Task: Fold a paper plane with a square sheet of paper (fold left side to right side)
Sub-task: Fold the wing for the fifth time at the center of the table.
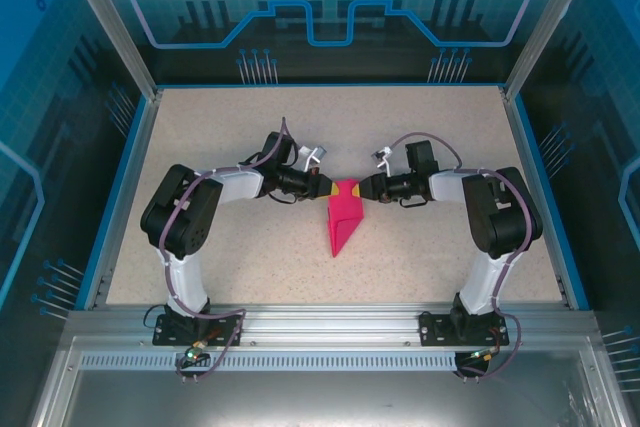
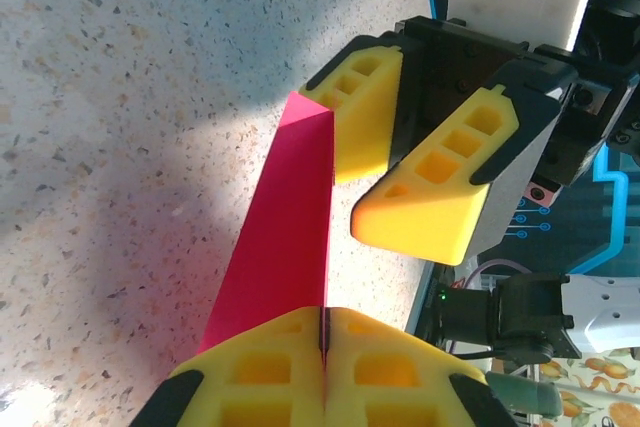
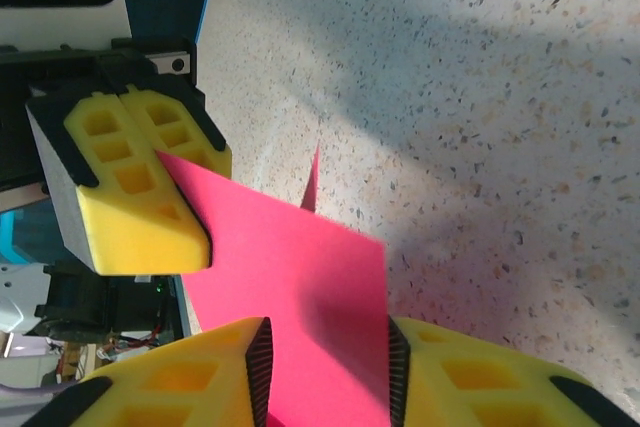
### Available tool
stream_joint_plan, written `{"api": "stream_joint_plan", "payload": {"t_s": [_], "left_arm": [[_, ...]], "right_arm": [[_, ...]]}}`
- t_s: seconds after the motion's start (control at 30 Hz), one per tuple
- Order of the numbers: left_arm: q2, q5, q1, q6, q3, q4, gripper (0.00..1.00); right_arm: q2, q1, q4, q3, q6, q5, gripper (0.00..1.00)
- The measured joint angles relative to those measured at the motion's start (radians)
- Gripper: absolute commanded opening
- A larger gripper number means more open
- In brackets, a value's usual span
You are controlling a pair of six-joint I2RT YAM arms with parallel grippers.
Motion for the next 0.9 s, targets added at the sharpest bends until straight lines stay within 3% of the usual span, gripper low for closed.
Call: {"api": "stream_joint_plan", "payload": {"t_s": [0.1,0.2,0.33,0.4,0.6,0.73,0.9], "left_arm": [[0.005,0.0,0.002,0.006,0.0,-0.011,0.01],[0.005,-0.011,0.003,0.019,0.0,-0.025,0.16],[0.003,-0.063,0.003,0.047,0.001,-0.066,0.49],[-0.011,-0.115,0.003,0.062,0.0,-0.102,0.56],[-0.241,-0.355,-0.024,0.126,-0.04,-0.251,0.59],[-0.385,-0.522,-0.16,0.18,-0.04,-0.354,0.6],[-0.427,-0.693,-0.357,0.189,-0.05,-0.454,0.62]], "right_arm": [[-0.006,0.0,-0.023,0.0,-0.011,0.005,0.22],[-0.014,0.0,-0.043,0.0,-0.021,0.008,0.1],[-0.037,0.0,-0.092,0.001,-0.03,0.027,0.06],[-0.048,0.0,-0.126,0.002,-0.029,0.047,0.05],[-0.07,0.014,-0.23,0.024,0.028,0.134,0.05],[-0.071,0.05,-0.288,0.057,0.088,0.188,0.05],[-0.071,0.103,-0.344,0.106,0.165,0.241,0.06]]}}
